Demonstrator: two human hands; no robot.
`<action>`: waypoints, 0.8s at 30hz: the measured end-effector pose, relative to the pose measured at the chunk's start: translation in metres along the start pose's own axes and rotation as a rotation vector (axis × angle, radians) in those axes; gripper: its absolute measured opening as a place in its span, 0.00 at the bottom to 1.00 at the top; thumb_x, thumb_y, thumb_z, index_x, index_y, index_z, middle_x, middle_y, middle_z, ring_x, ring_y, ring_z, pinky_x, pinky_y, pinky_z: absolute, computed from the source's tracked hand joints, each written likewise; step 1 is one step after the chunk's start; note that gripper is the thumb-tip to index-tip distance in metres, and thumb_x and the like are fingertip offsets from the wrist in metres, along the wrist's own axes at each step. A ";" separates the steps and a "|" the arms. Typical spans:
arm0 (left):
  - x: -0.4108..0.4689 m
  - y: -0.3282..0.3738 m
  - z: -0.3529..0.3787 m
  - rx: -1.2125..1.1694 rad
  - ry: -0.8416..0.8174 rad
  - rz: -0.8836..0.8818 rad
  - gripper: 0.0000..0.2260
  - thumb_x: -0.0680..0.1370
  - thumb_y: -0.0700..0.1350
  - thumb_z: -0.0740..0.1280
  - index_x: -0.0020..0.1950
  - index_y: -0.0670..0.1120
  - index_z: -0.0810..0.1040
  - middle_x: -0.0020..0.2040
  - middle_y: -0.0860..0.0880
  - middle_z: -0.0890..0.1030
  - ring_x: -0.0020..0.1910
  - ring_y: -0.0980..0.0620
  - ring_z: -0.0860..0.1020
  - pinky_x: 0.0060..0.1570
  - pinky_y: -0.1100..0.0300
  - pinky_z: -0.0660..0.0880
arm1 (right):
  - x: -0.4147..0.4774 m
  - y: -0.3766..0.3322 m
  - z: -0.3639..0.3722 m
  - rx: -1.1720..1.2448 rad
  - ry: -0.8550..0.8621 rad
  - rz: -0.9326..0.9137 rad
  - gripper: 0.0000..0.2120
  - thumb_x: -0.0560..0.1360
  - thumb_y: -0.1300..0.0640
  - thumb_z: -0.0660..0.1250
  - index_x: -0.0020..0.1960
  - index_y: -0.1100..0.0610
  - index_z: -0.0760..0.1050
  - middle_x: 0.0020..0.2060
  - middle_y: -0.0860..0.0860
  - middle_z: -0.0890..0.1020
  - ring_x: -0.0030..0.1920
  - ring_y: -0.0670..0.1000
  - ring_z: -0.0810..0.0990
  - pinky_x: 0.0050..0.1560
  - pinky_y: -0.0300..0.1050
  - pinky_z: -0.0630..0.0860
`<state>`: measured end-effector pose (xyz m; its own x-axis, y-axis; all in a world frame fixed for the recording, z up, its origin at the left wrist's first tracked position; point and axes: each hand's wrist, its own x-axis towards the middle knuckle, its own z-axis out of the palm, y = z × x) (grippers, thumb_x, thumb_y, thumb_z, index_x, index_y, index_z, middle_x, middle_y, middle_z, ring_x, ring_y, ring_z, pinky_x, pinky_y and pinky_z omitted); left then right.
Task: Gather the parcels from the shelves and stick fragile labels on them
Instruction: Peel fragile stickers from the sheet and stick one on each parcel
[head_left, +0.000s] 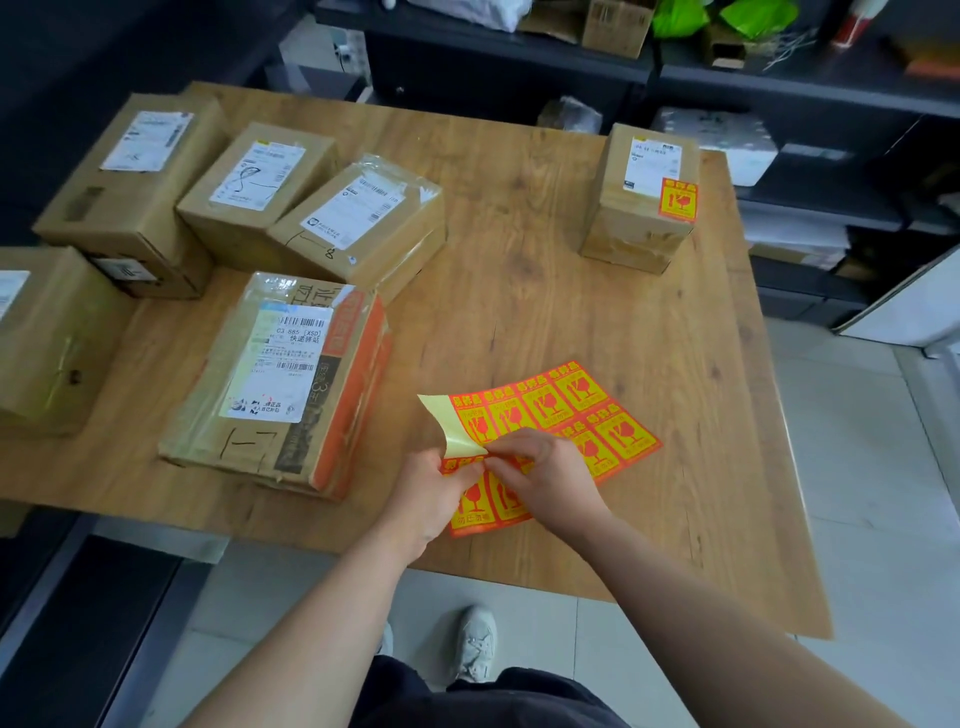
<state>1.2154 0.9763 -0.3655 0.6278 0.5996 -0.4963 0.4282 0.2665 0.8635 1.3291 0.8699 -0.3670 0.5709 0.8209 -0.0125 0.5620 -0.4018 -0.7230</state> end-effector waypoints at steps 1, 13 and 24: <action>-0.001 0.000 0.000 0.013 -0.003 0.006 0.06 0.75 0.41 0.70 0.43 0.52 0.80 0.38 0.54 0.85 0.37 0.56 0.83 0.38 0.62 0.78 | 0.000 0.000 -0.001 0.010 -0.004 0.008 0.08 0.74 0.54 0.70 0.51 0.53 0.83 0.47 0.46 0.83 0.47 0.45 0.80 0.48 0.42 0.76; -0.009 -0.002 0.003 0.096 -0.007 0.034 0.06 0.76 0.41 0.69 0.43 0.52 0.80 0.35 0.57 0.82 0.31 0.63 0.80 0.29 0.70 0.71 | -0.001 0.000 -0.007 -0.063 -0.065 0.015 0.08 0.75 0.52 0.67 0.50 0.52 0.83 0.44 0.45 0.84 0.44 0.45 0.81 0.44 0.46 0.79; -0.004 -0.010 0.003 0.225 0.030 0.035 0.02 0.76 0.44 0.69 0.44 0.50 0.79 0.36 0.51 0.81 0.32 0.55 0.77 0.32 0.63 0.73 | 0.001 0.010 -0.010 0.018 -0.040 0.152 0.06 0.75 0.54 0.67 0.46 0.55 0.81 0.39 0.46 0.83 0.40 0.43 0.80 0.40 0.37 0.75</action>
<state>1.2106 0.9692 -0.3720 0.6262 0.6289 -0.4608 0.5429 0.0724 0.8367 1.3410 0.8622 -0.3667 0.6241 0.7668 -0.1503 0.4594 -0.5157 -0.7232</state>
